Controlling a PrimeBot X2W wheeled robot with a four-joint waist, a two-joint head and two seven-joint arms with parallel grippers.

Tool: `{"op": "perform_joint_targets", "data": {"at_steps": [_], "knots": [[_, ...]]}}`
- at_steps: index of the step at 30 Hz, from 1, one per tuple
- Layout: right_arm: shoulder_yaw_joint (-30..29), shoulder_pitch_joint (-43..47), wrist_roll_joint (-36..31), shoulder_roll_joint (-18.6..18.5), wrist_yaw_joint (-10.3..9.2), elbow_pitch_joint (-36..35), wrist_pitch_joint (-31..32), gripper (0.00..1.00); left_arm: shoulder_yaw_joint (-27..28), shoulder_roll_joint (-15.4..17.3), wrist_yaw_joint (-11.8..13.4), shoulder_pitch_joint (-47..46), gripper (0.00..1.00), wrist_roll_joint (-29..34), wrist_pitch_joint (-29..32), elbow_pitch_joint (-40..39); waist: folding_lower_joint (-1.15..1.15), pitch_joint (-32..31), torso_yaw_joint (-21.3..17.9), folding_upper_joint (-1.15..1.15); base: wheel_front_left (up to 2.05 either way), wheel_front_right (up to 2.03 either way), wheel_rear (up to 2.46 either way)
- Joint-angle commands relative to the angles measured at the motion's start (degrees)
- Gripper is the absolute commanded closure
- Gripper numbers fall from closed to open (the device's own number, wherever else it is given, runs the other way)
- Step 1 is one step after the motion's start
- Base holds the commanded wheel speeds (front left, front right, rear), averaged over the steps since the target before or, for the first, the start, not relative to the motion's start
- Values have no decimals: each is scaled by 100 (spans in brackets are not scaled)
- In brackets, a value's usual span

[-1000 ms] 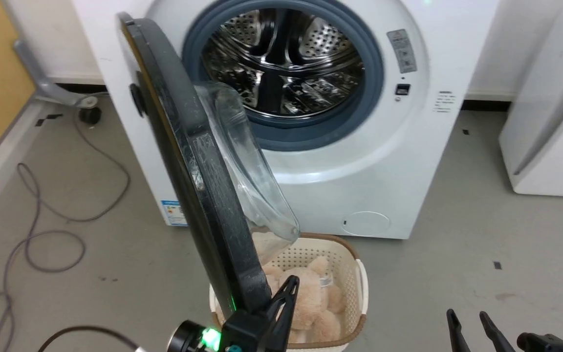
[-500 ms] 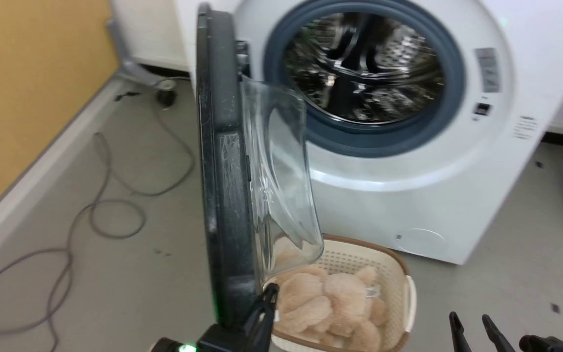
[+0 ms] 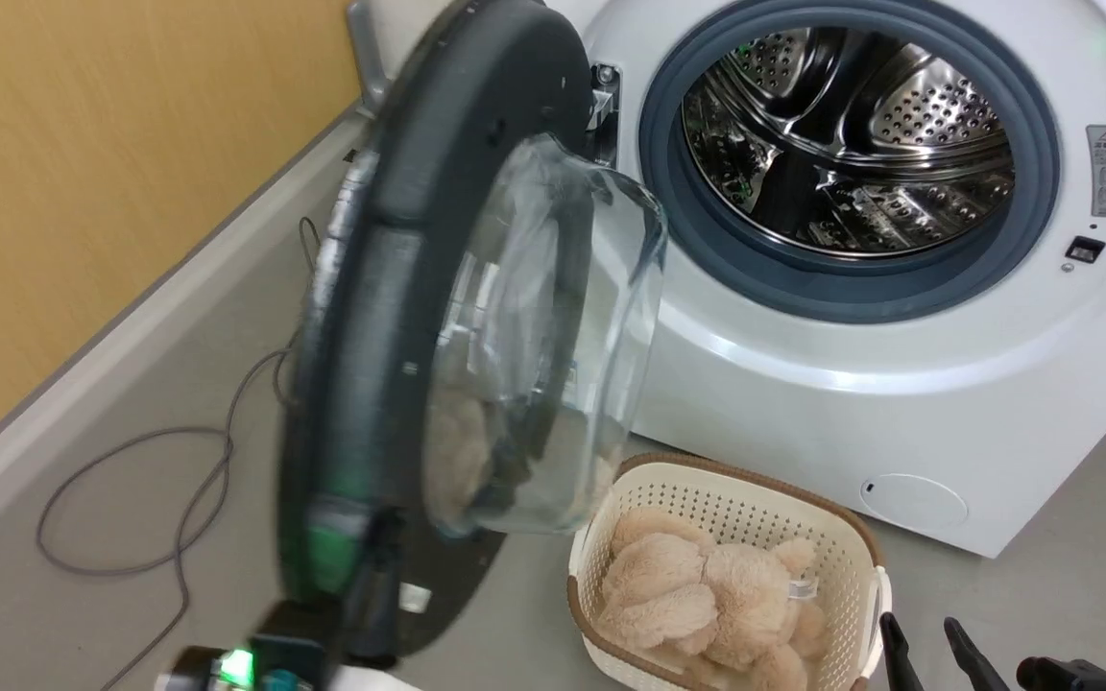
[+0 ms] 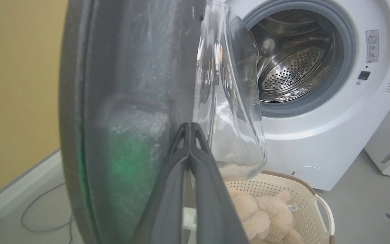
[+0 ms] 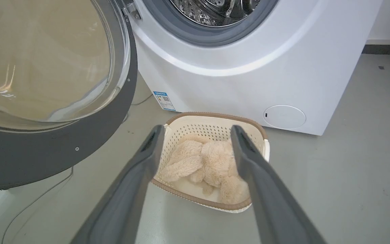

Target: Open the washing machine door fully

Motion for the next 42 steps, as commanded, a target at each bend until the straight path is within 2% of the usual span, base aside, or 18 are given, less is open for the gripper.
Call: {"op": "perform_joint_targets", "data": {"at_steps": [1, 9, 20, 30, 36, 42], "knots": [[-3, -121, 11, 19, 3, -1, -7, 0, 150, 68, -47, -96, 100, -116, -99, 112, 0, 27, -8, 0, 0, 0, 0], [-47, -167, -28, 19, 3, -31, 72, 0, 993, 435, -424, -657, 100, -621, -627, 947, 0, 193, -207, 0, 0, 0, 0], [-103, -302, -31, 19, 3, -24, 78, 0, 2018, 971, -883, -1631, 100, -1041, -914, 2387, 0, 374, -514, 0, 0, 0, 0], [-99, -384, -31, 19, 3, 38, 54, 0, 2552, 1254, -1350, -2406, 100, -1187, -961, 4061, 0, 399, -646, 0, 0, 0, 0], [-107, -383, -25, 19, 3, 68, 23, 0, 2784, 1171, -1505, -2527, 100, -1017, -963, 4373, 0, 380, -671, 0, 0, 0, 0], [-78, -339, 39, 19, 3, 129, -30, 0, 3134, 835, -1512, -2084, 100, -782, -963, 3983, 0, 279, -671, 0, 0, 0, 0]]}}
